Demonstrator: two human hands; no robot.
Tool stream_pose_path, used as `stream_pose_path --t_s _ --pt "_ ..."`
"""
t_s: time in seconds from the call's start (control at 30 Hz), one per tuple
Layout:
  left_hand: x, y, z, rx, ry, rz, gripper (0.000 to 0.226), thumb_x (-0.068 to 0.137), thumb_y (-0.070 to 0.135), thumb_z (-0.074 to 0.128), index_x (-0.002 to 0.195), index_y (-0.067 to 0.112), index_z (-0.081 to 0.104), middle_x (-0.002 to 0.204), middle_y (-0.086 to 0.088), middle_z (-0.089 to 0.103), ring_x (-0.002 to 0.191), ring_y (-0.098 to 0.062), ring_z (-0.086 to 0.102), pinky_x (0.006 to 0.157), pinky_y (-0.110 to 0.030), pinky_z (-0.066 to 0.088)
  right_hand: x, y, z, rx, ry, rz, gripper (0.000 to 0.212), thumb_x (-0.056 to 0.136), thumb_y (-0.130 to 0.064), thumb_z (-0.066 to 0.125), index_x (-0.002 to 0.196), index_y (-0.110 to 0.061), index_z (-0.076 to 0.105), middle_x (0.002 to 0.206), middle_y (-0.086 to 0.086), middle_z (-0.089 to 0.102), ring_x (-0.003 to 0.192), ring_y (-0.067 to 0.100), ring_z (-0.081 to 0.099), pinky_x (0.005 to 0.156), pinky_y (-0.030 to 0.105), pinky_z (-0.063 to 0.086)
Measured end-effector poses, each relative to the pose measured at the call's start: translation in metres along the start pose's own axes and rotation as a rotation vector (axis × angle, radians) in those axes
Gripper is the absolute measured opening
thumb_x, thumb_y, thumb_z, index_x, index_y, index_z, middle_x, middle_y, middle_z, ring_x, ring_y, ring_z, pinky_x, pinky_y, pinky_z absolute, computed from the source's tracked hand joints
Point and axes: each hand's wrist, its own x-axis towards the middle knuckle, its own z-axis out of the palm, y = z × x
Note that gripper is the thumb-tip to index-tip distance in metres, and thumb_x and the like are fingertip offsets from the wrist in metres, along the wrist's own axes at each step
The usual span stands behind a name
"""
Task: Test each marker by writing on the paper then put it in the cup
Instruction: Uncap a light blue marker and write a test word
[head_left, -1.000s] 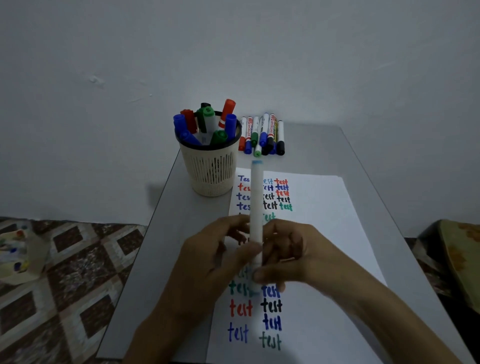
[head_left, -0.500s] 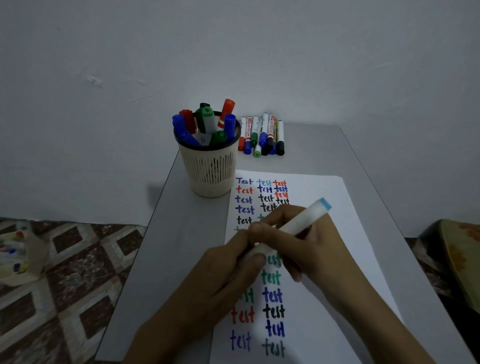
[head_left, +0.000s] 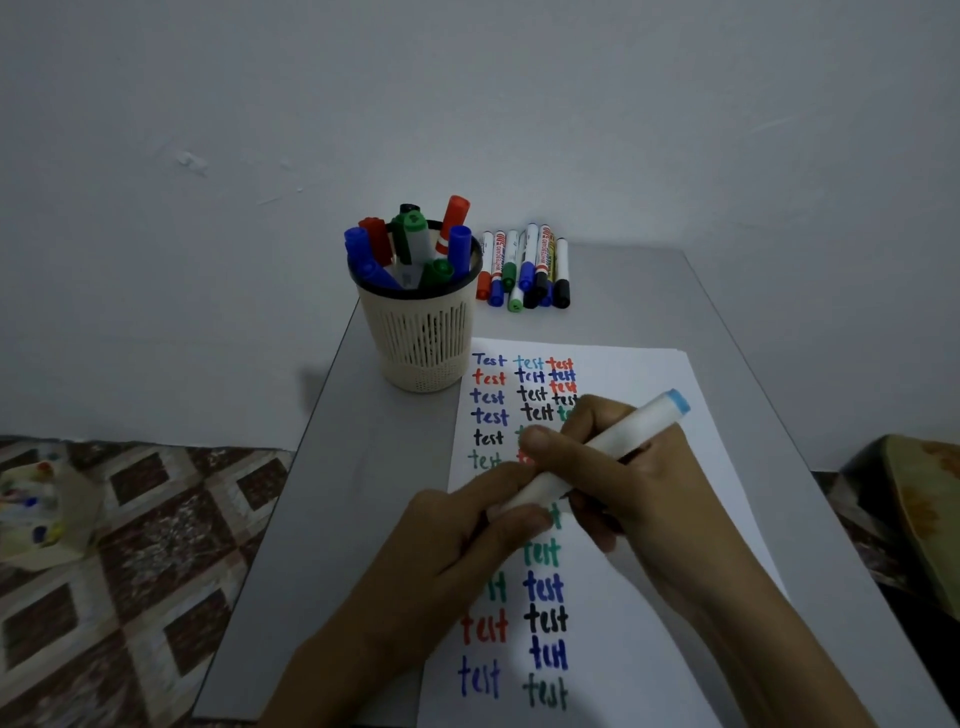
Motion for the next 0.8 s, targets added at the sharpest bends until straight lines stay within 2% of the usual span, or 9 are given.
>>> stream_pose_path --t_s 0.13,0.2,0.27,0.33,0.43,0.5,0.63,0.73,0.8 --pt "-0.001 0.001 -0.003 0.044 0.07 0.019 0.034 0.088 0.054 0.045 0.116 0.038 0.056 0.062 -0.005 0.057 0.047 -0.009 0.052 0.048 -0.013 0.036 0.004 -0.007 -0.002 0.008 -0.034 0.049 0.024 0.07 -0.028 0.075 0.067 -0.007 0.062 0.055 0.008 0.057 0.036 0.011 0.036 0.037 0.017 0.031" --pt "-0.001 0.0 -0.007 0.115 0.152 0.019 0.034 0.089 0.056 0.042 0.116 0.039 0.054 0.069 0.002 0.057 0.052 -0.009 0.054 0.049 -0.014 0.038 0.008 -0.009 -0.011 0.095 0.061 0.001 0.013 0.078 -0.021 0.066 0.07 -0.01 0.066 0.053 0.006 0.052 0.037 0.01 0.034 0.038 0.02 0.027" --pt "-0.001 -0.003 -0.012 0.22 0.211 0.013 0.029 0.09 0.044 0.044 0.117 0.038 0.052 0.079 0.011 0.056 0.065 -0.01 0.058 0.056 -0.019 0.044 0.015 -0.01 -0.026 0.241 0.174 -0.048 0.014 0.083 -0.016 0.058 0.086 -0.013 0.071 0.062 0.005 0.059 0.043 0.011 0.044 0.039 0.018 0.033" --pt "0.0 -0.006 -0.013 0.352 0.201 0.029 0.034 0.089 0.024 0.047 0.12 0.035 0.05 0.091 0.017 0.051 0.083 -0.008 0.055 0.07 -0.021 0.044 0.023 -0.011 -0.039 0.427 0.233 -0.032 0.025 0.083 -0.013 0.055 0.104 -0.008 0.068 0.086 0.01 0.072 0.065 0.015 0.066 0.045 0.019 0.047" --pt "0.001 -0.013 -0.009 0.456 0.125 0.052 0.049 0.085 0.006 0.042 0.126 0.033 0.044 0.103 0.03 0.04 0.089 -0.001 0.049 0.075 -0.015 0.038 0.037 -0.002 -0.044 0.45 0.25 0.027 0.021 0.087 -0.002 0.054 0.104 0.001 0.065 0.102 0.017 0.073 0.093 0.024 0.071 0.059 0.02 0.056" --pt "0.001 -0.014 -0.009 0.446 0.122 0.055 0.049 0.087 0.008 0.04 0.129 0.033 0.041 0.11 0.027 0.039 0.089 -0.003 0.051 0.073 -0.015 0.042 0.047 0.011 -0.042 0.375 0.23 0.047 0.013 0.083 0.005 0.061 0.095 0.003 0.064 0.1 0.02 0.072 0.089 0.027 0.071 0.058 0.021 0.056" --pt "0.001 -0.018 -0.009 0.381 0.142 0.054 0.045 0.089 0.01 0.044 0.13 0.027 0.044 0.128 0.013 0.046 0.107 0.0 0.051 0.084 -0.015 0.046 0.062 0.026 -0.041 0.362 0.263 0.004 0.018 0.08 0.012 0.062 0.074 -0.004 0.056 0.067 0.013 0.065 0.049 0.017 0.057 0.041 0.021 0.048" --pt "0.001 -0.021 -0.009 0.363 0.155 0.036 0.042 0.088 0.012 0.046 0.128 0.023 0.048 0.124 0.01 0.052 0.111 0.003 0.049 0.086 -0.014 0.045 0.068 0.028 -0.043 0.364 0.214 -0.025 0.012 0.087 0.007 0.056 0.08 -0.003 0.056 0.079 0.019 0.067 0.064 0.025 0.067 0.044 0.024 0.052" --pt "0.001 -0.022 -0.009 0.343 0.165 0.027 0.042 0.086 0.012 0.048 0.126 0.023 0.05 0.121 0.011 0.054 0.113 0.005 0.047 0.088 -0.012 0.044 0.068 0.028 -0.042 0.324 0.176 -0.039 0.011 0.083 0.007 0.063 0.079 -0.002 0.056 0.083 0.023 0.067 0.07 0.029 0.069 0.044 0.025 0.053"
